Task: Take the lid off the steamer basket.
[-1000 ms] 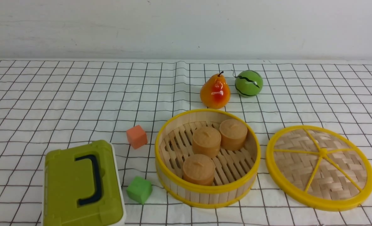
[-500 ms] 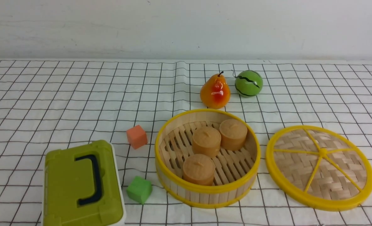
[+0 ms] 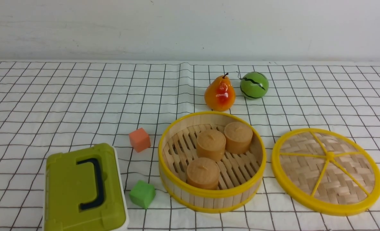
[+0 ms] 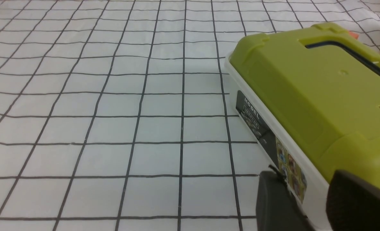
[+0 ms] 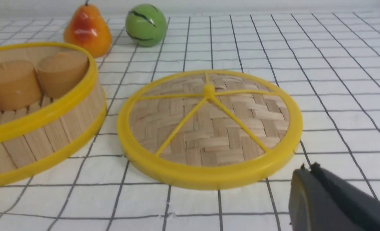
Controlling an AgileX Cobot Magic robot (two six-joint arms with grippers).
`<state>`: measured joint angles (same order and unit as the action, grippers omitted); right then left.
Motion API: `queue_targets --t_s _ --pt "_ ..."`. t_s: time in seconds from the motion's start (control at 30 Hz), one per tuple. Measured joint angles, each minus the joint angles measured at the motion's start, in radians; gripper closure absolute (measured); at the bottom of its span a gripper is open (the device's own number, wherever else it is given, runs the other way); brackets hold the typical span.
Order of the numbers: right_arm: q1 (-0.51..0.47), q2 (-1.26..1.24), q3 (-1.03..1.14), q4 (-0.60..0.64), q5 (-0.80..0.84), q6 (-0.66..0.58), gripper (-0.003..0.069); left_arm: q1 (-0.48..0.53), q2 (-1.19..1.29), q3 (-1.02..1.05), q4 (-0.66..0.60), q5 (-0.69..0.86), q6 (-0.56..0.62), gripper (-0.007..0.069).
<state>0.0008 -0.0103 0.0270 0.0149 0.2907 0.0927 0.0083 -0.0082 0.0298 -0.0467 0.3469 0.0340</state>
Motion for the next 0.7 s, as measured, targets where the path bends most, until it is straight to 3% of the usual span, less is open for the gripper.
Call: queue_targets --t_s 0.17,0.7 --pt "-0.049 0.0 0.0 0.001 0.044 0.0 0.0671 0.0 0.0 0.0 0.0 0.0 0.0 0.0384" --pt "-0.05 0.0 -0.008 0.007 0.094 0.0 0.0664 0.0 0.0 0.0 0.0 0.0 0.0 0.0384"
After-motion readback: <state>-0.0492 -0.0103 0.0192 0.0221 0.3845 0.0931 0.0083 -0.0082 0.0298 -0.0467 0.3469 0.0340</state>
